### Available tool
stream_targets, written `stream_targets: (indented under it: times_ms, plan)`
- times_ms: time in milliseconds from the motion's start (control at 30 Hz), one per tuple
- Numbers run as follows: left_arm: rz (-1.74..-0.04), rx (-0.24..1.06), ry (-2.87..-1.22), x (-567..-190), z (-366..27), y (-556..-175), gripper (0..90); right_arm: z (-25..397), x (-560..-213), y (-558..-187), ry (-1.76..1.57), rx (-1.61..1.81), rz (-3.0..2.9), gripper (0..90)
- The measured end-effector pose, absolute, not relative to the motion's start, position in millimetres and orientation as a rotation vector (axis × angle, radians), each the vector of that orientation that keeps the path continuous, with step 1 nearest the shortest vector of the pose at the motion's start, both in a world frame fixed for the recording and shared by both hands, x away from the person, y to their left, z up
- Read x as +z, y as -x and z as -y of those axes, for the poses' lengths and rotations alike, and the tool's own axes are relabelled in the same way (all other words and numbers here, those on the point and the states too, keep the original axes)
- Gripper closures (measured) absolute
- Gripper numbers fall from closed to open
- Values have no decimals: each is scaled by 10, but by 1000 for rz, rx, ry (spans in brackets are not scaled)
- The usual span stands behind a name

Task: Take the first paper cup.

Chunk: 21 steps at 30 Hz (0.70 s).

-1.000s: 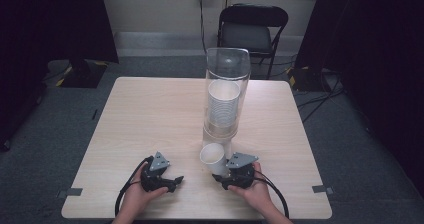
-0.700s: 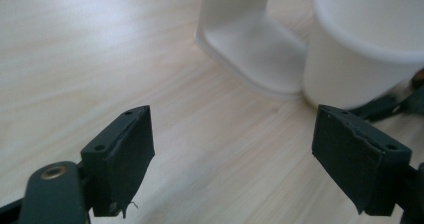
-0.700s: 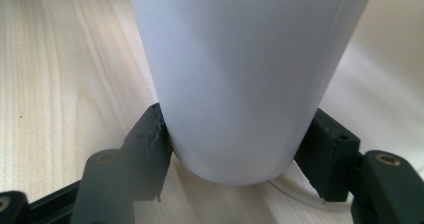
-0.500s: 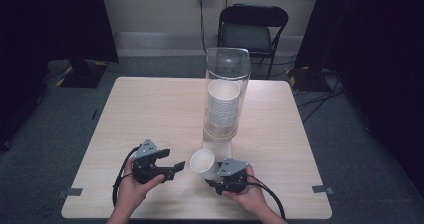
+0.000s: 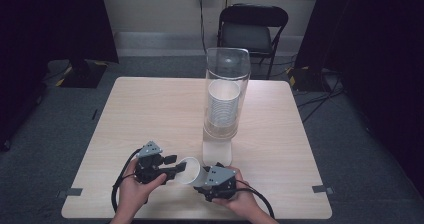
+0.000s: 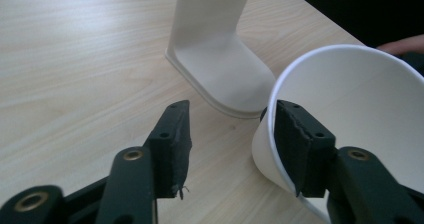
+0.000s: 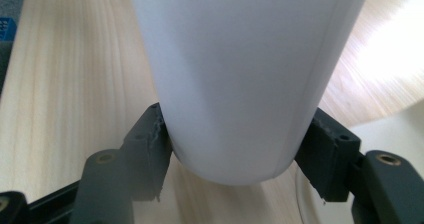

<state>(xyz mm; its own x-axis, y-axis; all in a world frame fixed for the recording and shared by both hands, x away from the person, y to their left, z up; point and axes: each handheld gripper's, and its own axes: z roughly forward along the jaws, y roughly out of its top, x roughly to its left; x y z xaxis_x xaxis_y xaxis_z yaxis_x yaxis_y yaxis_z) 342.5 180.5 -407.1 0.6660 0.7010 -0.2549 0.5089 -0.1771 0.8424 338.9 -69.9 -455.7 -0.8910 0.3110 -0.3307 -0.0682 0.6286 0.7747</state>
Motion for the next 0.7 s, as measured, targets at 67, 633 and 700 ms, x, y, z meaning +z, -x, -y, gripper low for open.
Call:
stream_targets:
  times_ms: [67, 633, 700]
  plan:
    - [-985, 207, -1828, -4069, -1813, -3423, 623, 664, -4559, -3382, -187, 1186, -2416, 362]
    - [-1182, 220, -1798, -4034, -2124, -3492, 864, 770, -4565, -3481, -339, 1177, -2409, 264]
    - [-1218, 258, -1790, -4037, -2216, -3511, 863, 840, -4542, -3510, -394, 1200, -2399, 265]
